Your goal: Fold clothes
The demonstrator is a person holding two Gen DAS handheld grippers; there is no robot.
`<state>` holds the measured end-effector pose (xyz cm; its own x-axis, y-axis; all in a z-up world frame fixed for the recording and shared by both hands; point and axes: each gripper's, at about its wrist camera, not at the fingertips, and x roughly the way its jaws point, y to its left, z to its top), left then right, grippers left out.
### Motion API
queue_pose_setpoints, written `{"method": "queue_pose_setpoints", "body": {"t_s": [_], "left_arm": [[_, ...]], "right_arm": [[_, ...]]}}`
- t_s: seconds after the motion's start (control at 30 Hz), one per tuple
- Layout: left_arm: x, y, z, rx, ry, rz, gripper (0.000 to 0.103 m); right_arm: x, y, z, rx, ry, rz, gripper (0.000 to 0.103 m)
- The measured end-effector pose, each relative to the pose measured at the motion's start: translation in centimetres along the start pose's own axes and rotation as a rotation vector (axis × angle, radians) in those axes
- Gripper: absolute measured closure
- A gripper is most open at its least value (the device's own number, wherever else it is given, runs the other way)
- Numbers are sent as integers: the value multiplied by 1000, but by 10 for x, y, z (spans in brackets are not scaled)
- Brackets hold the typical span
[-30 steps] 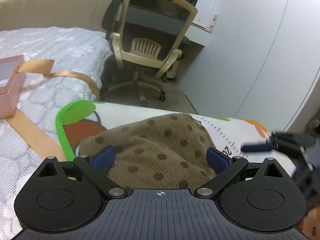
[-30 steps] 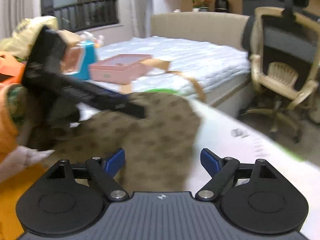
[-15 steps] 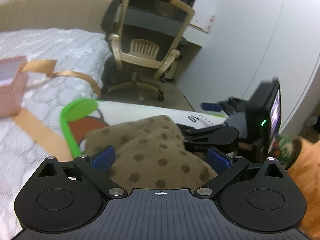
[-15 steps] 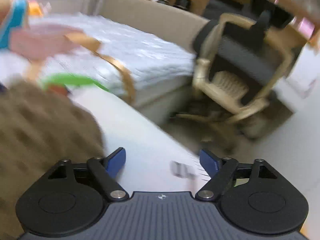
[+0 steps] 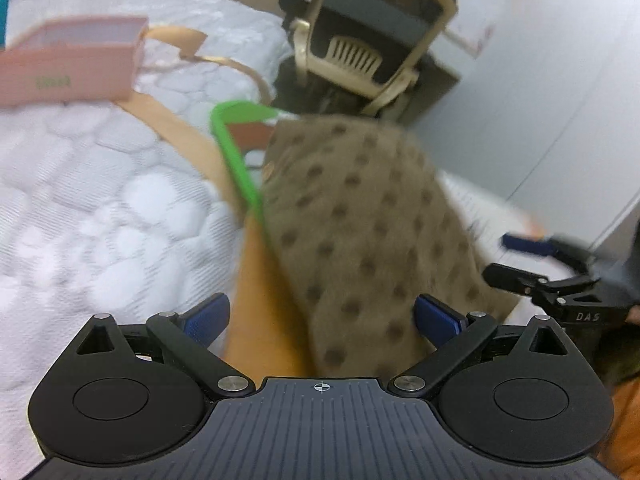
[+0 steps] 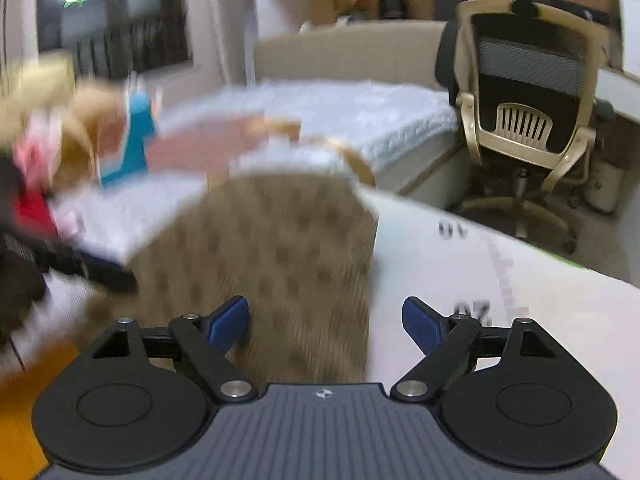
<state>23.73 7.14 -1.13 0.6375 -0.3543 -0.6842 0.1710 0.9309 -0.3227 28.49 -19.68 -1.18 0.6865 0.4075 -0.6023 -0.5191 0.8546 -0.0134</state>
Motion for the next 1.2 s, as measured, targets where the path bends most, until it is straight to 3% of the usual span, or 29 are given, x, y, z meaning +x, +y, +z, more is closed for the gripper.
{"method": "queue_pose_setpoints", "body": {"t_s": [0.13, 0.27, 0.3, 0.33, 0.37, 0.43, 0.47, 0.5, 0.57, 0.73, 0.83, 0.9, 1.0, 1.2], "left_arm": [[-34, -13, -18, 111, -94, 61, 2], [-57, -36, -38, 269, -213, 91, 4], [-56, -43, -43, 320, -219, 104, 9], [-54, -50, -47, 370, -224, 116, 24], [-50, -56, -49, 414, -217, 123, 29], [-44, -63, -51, 446, -200, 122, 30], [-42, -65, -52, 448, -196, 117, 30], [-40, -67, -52, 451, -193, 112, 30], [-40, -70, -53, 465, -207, 112, 30], [-29, -74, -56, 500, -211, 124, 30], [-21, -77, -57, 522, -204, 137, 30], [-22, -75, -57, 523, -193, 120, 29], [-27, -71, -58, 520, -170, 69, 22], [-46, -58, -46, 415, -144, -115, 13]], "right_arm": [[-24, 36, -19, -258, -80, -104, 21], [-30, 63, -34, -452, -72, -163, 46], [-29, 68, -38, -492, -57, -174, 51], [-26, 71, -42, -517, -38, -183, 55], [-20, 71, -45, -523, -24, -191, 61], [-15, 72, -47, -525, -29, -210, 69], [-17, 72, -45, -518, -63, -233, 84], [-21, 73, -41, -512, -104, -258, 88], [-28, 76, -35, -517, -168, -295, 88], [-8, 86, -46, -613, -120, -310, 88], [-19, 87, -39, -562, -192, -301, 101], [-39, 87, -32, -529, -237, -288, 101], [-58, 89, -35, -530, -217, -251, 101], [-46, 93, -69, -544, -67, -179, 100]]}}
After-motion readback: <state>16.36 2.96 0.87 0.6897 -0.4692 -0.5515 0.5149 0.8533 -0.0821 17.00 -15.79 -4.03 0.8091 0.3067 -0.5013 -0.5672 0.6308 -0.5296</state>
